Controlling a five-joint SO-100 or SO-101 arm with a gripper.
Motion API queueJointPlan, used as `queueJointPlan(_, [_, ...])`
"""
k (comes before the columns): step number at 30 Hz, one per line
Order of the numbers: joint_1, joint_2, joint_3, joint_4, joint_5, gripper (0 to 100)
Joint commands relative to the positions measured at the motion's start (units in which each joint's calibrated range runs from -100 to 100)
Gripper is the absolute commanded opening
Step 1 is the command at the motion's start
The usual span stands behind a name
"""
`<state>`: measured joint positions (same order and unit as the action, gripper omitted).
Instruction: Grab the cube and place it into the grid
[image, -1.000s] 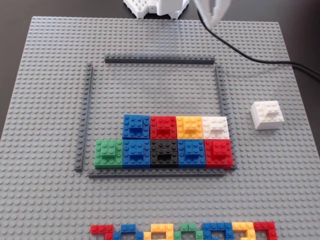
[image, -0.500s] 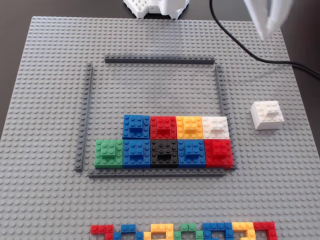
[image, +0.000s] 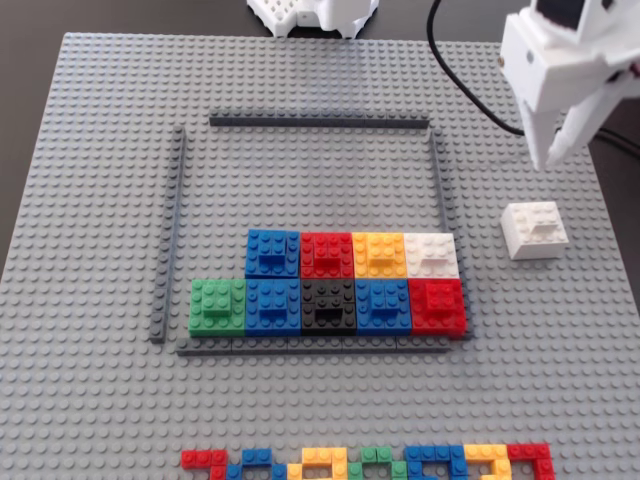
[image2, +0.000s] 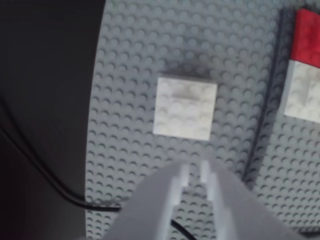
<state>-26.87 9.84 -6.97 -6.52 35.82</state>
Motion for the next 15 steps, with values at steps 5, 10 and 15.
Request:
queueJointPlan(5, [0.0, 5.2, -10.7, 1.6, -1.5, 21])
queueJointPlan(10, [-0.1, 8.1, -11.6, 1.7, -1.8, 23])
queueJointPlan(15, [0.6, 9.9, -11.6, 0.9, -1.6, 25])
